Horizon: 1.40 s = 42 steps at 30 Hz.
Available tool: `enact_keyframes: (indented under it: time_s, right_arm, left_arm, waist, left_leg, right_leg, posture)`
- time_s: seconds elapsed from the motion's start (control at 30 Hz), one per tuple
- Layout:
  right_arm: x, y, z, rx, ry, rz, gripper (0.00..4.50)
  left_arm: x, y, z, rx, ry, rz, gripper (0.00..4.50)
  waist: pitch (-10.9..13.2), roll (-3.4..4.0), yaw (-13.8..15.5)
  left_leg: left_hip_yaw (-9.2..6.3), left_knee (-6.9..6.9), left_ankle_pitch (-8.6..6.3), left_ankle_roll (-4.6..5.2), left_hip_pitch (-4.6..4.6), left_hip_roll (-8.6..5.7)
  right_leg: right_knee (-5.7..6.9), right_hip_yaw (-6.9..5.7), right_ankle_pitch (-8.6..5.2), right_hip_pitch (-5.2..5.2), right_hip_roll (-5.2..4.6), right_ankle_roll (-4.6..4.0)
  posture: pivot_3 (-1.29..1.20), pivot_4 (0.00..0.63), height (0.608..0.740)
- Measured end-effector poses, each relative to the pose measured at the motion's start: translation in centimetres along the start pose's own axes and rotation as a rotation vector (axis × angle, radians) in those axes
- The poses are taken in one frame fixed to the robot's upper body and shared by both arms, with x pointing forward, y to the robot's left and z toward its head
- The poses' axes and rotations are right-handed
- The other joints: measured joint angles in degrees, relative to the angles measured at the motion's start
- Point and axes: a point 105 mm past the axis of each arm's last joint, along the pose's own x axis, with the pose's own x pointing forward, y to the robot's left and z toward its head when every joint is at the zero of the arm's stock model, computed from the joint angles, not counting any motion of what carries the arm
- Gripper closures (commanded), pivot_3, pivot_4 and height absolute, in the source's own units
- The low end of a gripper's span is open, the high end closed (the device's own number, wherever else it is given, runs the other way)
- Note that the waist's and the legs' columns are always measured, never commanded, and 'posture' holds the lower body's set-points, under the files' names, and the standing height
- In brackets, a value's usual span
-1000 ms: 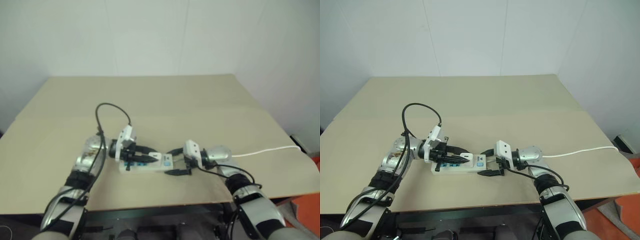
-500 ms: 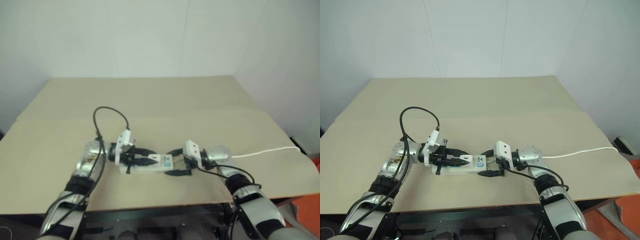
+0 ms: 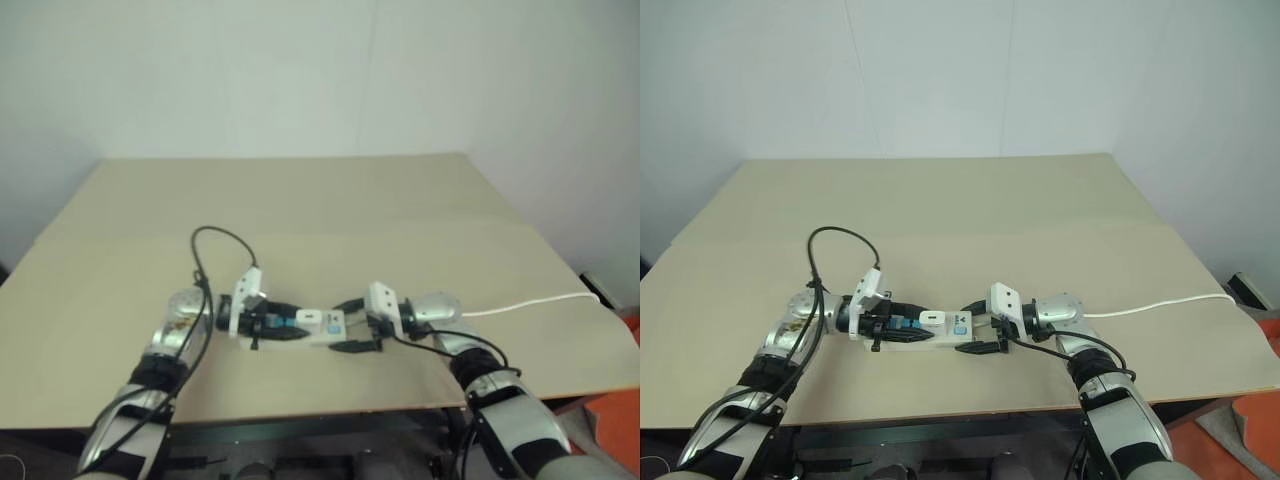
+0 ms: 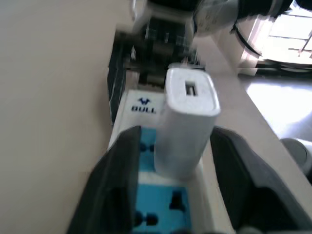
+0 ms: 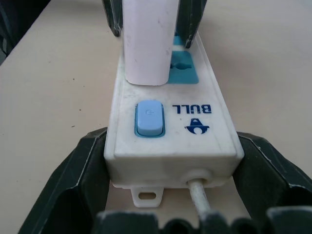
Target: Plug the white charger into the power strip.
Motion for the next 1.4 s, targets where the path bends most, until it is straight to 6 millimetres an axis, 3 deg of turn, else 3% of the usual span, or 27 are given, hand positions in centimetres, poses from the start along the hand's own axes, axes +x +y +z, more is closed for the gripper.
enact_keyframes:
  time_s: [0.13, 0.37, 0.43, 0.5, 0.73, 0.9, 0.97, 1.1, 1.2, 1.4]
  right_arm:
    - [0.0, 0.0, 0.0, 0.001, 0.000, 0.000, 1.06]
    - [-0.1, -0.1, 0.1, 0.012, -0.001, 0.003, 1.06]
    - [-0.2, -0.3, 0.1, 0.019, -0.001, -0.001, 0.34]
    - [-0.4, -0.2, -0.4, 0.049, 0.018, -0.010, 0.02]
    - [-1.3, -0.2, -0.4, 0.050, 0.020, -0.004, 0.02]
    - [-6.7, 0.0, -0.9, 0.080, 0.055, -0.068, 0.02]
    - [-9.2, 0.1, 0.1, 0.055, 0.060, -0.095, 0.02]
    - [-13.1, 0.8, 2.6, -0.012, 0.088, -0.096, 0.02]
    - [-14.7, 1.2, 3.9, -0.049, 0.102, -0.123, 0.02]
    - [-16.3, 2.6, 4.0, -0.026, 0.139, -0.166, 0.02]
  left_arm:
    - [-0.1, -0.1, 0.0, 0.008, -0.001, -0.011, 0.02]
    - [-2.3, -0.3, 0.2, 0.011, 0.024, -0.001, 0.02]
    - [-3.4, 0.0, 0.9, 0.016, -0.004, 0.036, 0.00]
    - [-4.3, 0.4, 2.0, 0.033, -0.043, 0.070, 0.00]
    - [-9.1, 1.4, 4.9, 0.068, -0.086, 0.203, 0.00]
    - [-13.1, 0.4, 4.4, 0.055, -0.025, 0.295, 0.00]
    - [-14.4, 0.0, 4.0, 0.038, -0.012, 0.329, 0.00]
    - [-15.2, -0.8, 3.6, 0.029, 0.001, 0.345, 0.00]
    - [-15.1, -1.3, 3.2, 0.018, 0.009, 0.347, 0.00]
    - [-14.5, -1.5, 2.5, 0.011, 0.001, 0.360, 0.00]
  waist:
    - [0.00, 0.00, -0.01]
    - [0.01, 0.00, -0.05]
    - [0.02, 0.00, -0.01]
    - [0.06, 0.00, 0.06]
    - [0.18, -0.03, 0.28]
    - [0.60, -0.04, 0.74]
    - [0.68, -0.03, 0.94]
    - [0.78, 0.02, 1.35]
    - [0.79, 0.01, 1.54]
    - [0.81, -0.01, 1.81]
  left_leg:
    - [0.00, -0.01, 0.00, 0.00, -0.03, 0.00]
    - [0.00, -0.04, 0.00, 0.00, -0.46, 0.00]
    - [0.00, -0.03, 0.01, 0.01, -0.64, 0.00]
    - [0.01, -0.03, 0.01, 0.01, -0.79, 0.00]
    - [0.04, -0.02, 0.01, 0.01, -0.98, 0.00]
    - [0.10, 0.00, 0.02, 0.02, -1.66, -0.02]
    - [0.10, -0.02, 0.02, 0.02, -2.10, 0.01]
    - [0.11, -0.40, -0.03, 0.08, -2.08, 0.02]
    - [0.11, -0.44, -0.21, 0.28, -2.10, 0.03]
    - [0.16, -0.39, -0.34, 0.22, -2.17, -0.02]
  right_leg:
    - [-0.01, 0.00, 0.00, -0.03, 0.00, 0.00]
    - [0.00, 0.00, 0.01, -0.48, 0.00, -0.02]
    - [0.00, 0.00, 0.09, -0.66, 0.00, -0.02]
    - [0.00, -0.01, 0.11, -0.80, 0.00, -0.03]
    - [-0.18, -0.02, 0.09, -0.84, -0.01, -0.01]
    - [-0.22, -0.05, 0.15, -1.46, -0.10, 0.21]
    - [-0.13, -0.06, 0.24, -1.96, -0.05, 0.37]
    - [-0.19, -0.13, 0.08, -2.02, -0.05, 0.11]
    - [-0.23, -0.17, -0.03, -2.03, -0.05, 0.05]
    - [-0.33, -0.17, -0.11, -2.01, -0.14, 0.10]
  posture:
    - [0.00, 0.150, 0.740]
    - [0.00, 0.150, 0.740]
    - [0.00, 0.150, 0.740]
    - [0.00, 0.150, 0.740]
    - [0.00, 0.150, 0.740]
    - [0.00, 0.150, 0.740]
    - [0.00, 0.150, 0.740]
    - [0.00, 0.150, 0.740]
    - [0.00, 0.150, 0.740]
    - [0.00, 0.150, 0.740]
